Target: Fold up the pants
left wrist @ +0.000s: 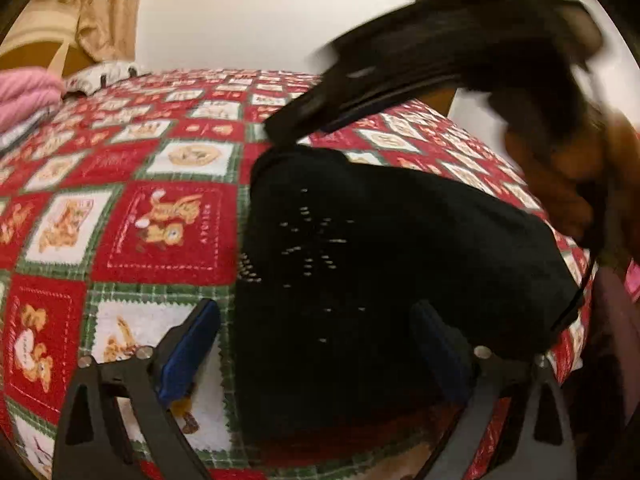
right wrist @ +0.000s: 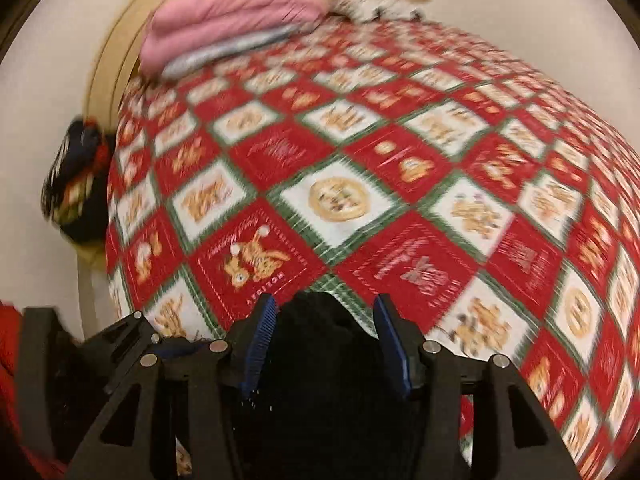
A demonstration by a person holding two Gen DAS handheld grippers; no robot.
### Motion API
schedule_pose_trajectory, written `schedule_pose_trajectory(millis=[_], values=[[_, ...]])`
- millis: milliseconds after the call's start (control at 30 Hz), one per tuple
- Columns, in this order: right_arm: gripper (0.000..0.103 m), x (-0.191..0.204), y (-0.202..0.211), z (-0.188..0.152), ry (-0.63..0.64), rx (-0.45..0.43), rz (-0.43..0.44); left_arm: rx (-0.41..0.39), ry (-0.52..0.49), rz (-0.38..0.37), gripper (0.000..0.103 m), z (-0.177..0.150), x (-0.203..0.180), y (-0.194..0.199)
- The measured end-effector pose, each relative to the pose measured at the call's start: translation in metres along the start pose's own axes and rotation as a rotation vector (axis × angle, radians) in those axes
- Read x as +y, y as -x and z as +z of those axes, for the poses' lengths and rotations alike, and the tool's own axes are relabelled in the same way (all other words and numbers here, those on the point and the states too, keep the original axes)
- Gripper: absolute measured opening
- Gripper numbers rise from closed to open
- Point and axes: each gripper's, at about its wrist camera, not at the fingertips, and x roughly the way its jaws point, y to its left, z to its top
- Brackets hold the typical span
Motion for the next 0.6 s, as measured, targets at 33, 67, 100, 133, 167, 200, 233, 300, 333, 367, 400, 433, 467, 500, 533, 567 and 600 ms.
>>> schedule_pose_trajectory(millis=[33, 67, 100, 133, 167, 200, 233, 300, 333, 367, 400, 433, 467, 500, 533, 567, 600], values=[[0.051, 0.003, -0.008, 0.0, 0.036, 0.028, -0.002, -0.003, -0.009, -0.009, 0.084, -0.001, -0.003, 0.001], [0.04, 0.005, -0.012, -0.001, 0.058, 0.051, -0.007, -0.009, -0.014, -0.006, 0.08, -0.003, -0.006, 0.001], [0.033, 0.009, -0.018, -0.002, 0.086, 0.082, -0.016, -0.01, -0.017, -0.006, 0.074, -0.004, -0.007, 0.001], [0.025, 0.011, -0.023, -0.005, 0.095, 0.099, -0.029, -0.011, -0.02, -0.008, 0.069, -0.004, -0.008, 0.001], [0.02, 0.011, -0.025, -0.007, 0.092, 0.108, -0.031, -0.015, -0.015, -0.009, 0.059, -0.003, -0.007, 0.002], [0.017, 0.012, -0.028, -0.008, 0.083, 0.116, -0.027, -0.014, -0.004, -0.014, 0.052, -0.002, -0.005, 0.002], [0.016, 0.012, -0.029, -0.008, 0.071, 0.113, -0.037, -0.013, 0.008, -0.016, 0.05, -0.002, -0.003, 0.002], [0.014, 0.008, -0.029, -0.007, 0.017, 0.104, -0.047, -0.014, 0.005, -0.001, 0.046, -0.001, -0.003, 0.003], [0.014, 0.003, -0.029, -0.007, -0.044, 0.096, -0.055, -0.016, -0.004, 0.011, 0.045, -0.002, -0.005, 0.003], [0.013, -0.001, -0.03, -0.007, -0.085, 0.089, -0.057, -0.019, -0.013, 0.024, 0.042, -0.002, -0.009, 0.004], [0.013, -0.004, -0.032, -0.008, -0.12, 0.083, -0.057, -0.02, -0.019, 0.032, 0.039, -0.003, -0.012, 0.004], [0.013, -0.006, -0.035, -0.009, -0.15, 0.081, -0.054, -0.022, -0.033, 0.051, 0.039, -0.003, -0.016, 0.004], [0.013, -0.009, -0.037, -0.01, -0.182, 0.068, -0.057, -0.023, -0.042, 0.066, 0.039, -0.003, -0.018, 0.004], [0.013, -0.014, -0.038, -0.011, -0.227, 0.06, -0.047, -0.024, -0.046, 0.076, 0.039, -0.003, -0.019, 0.004], [0.013, -0.017, -0.04, -0.01, -0.253, 0.057, -0.037, -0.024, -0.052, 0.089, 0.039, -0.003, -0.021, 0.004], [0.014, -0.02, -0.041, -0.009, -0.289, 0.051, -0.026, -0.024, -0.057, 0.098, 0.039, -0.004, -0.021, 0.005], [0.014, -0.02, -0.043, -0.008, -0.302, 0.047, -0.023, -0.025, -0.059, 0.107, 0.039, -0.005, -0.022, 0.006]])
